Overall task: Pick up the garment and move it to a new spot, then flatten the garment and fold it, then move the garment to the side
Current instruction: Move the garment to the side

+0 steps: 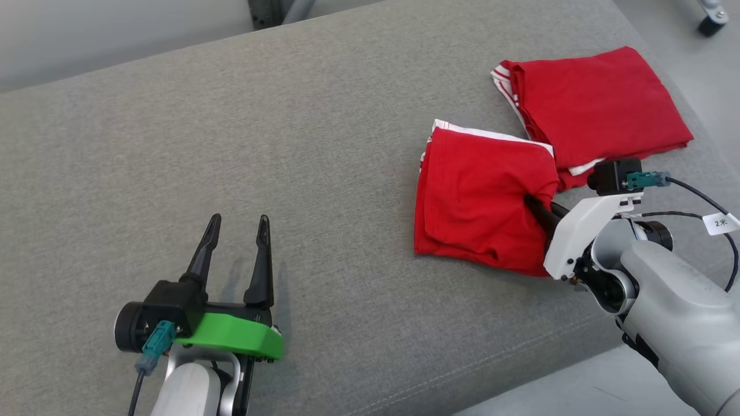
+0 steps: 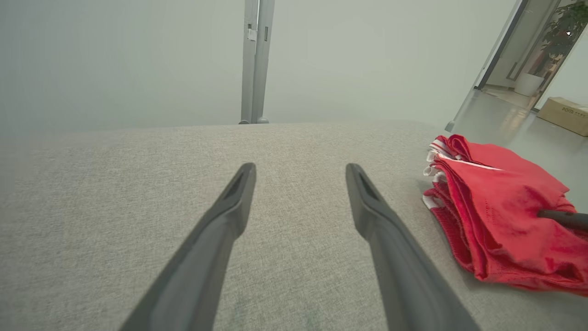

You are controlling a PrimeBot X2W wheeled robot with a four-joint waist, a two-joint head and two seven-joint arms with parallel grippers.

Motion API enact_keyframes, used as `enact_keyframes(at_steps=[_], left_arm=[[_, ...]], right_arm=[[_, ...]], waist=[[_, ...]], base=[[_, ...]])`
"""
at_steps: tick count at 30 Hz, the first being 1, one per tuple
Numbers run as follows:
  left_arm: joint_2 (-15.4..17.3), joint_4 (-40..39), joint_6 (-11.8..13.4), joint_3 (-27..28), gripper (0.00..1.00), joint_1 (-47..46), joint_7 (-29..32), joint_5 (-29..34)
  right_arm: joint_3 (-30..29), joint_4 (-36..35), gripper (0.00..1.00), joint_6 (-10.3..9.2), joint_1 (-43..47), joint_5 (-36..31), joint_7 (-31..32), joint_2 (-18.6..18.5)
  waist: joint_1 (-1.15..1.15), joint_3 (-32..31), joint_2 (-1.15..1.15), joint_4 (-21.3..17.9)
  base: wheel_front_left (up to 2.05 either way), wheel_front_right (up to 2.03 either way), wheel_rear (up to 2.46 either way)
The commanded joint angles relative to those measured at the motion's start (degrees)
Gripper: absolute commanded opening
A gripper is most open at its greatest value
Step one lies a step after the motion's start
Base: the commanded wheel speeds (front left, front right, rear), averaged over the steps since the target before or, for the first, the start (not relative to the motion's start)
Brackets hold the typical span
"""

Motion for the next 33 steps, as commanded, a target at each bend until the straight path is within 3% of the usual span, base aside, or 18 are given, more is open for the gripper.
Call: enact_keyframes(at_steps=[1, 14, 27, 33], left_arm=[[0.57, 0.30, -0.44, -0.01, 1.00, -0.83, -0.01, 0.28], [0.21, 0.99, 0.11, 0.31, 1.00, 0.71, -0.01, -0.74], [-0.05, 0.11, 0.44, 0.87, 1.00, 2.28, 0.00, -0.77], [0.66, -0.04, -0.20, 0.59, 1.00, 0.52, -0.01, 0.20]], right_arm=[[0.25, 0.30, 0.00, -0.03, -0.88, 0.49, -0.49, 0.14], [4.92, 0.22, 0.00, -0.03, -6.87, -1.54, -1.73, -1.81], [10.19, -4.98, 0.00, -0.03, -15.69, -4.72, 6.14, -12.48], [10.78, -3.40, 0.00, -0.03, -20.19, -4.39, 6.14, -14.16]], waist=[[0.00, 1.78, 0.58, -3.19], [0.00, -0.13, 0.58, 1.30], [0.00, -0.72, 0.58, 3.17], [0.00, 1.53, 0.58, 3.84]], base=[[0.00, 0.00, 0.00], [0.00, 0.00, 0.00], [0.00, 0.00, 0.00], [0.00, 0.00, 0.00]])
